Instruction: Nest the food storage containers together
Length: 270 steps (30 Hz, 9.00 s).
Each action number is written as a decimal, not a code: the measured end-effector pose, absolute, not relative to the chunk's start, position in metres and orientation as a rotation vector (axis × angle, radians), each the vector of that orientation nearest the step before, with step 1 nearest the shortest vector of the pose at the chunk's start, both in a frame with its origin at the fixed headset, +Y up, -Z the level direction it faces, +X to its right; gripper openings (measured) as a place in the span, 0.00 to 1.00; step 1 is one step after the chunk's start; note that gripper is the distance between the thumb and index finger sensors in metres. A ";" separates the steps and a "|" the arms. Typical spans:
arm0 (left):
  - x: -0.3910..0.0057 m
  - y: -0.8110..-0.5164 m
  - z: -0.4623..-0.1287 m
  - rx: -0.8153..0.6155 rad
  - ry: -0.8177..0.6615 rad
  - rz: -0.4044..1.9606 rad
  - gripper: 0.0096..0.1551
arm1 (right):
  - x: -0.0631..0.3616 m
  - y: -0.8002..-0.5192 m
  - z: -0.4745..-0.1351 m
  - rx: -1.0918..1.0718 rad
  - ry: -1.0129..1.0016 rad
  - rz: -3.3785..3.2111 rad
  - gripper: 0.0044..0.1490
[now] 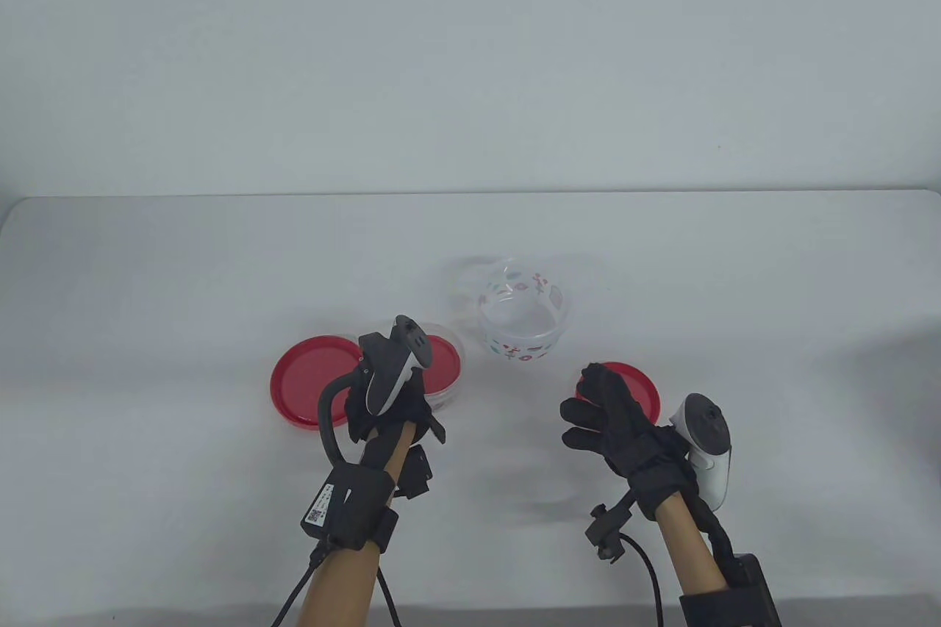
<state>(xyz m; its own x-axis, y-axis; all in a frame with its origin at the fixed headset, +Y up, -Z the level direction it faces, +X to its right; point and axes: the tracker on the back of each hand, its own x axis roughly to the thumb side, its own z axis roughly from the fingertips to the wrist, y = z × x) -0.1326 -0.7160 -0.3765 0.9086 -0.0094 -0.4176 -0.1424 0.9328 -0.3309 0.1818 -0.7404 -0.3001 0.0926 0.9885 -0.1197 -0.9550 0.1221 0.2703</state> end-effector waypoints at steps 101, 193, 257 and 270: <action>0.047 -0.771 -0.395 -0.605 -0.009 0.368 0.40 | 0.229 -0.720 -0.266 -0.017 0.031 1.226 0.52; -0.074 -0.707 -0.244 0.254 -0.693 0.314 0.37 | 0.138 -0.767 -0.291 0.065 0.425 1.291 0.48; -0.088 -0.701 -0.254 0.007 -0.823 0.571 0.41 | 0.135 -0.780 -0.294 0.068 0.495 1.239 0.46; -0.143 -0.748 -0.285 -0.403 -0.300 1.284 0.50 | 0.124 -0.781 -0.291 0.147 0.526 1.121 0.47</action>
<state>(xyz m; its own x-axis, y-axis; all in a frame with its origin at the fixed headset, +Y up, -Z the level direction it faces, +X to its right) -0.1426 -0.7478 -0.2848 0.2603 0.9655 -0.0063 -0.8627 0.2296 -0.4507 0.1238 -0.7807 -0.2910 0.3275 0.8861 -0.3280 -0.8185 0.4395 0.3701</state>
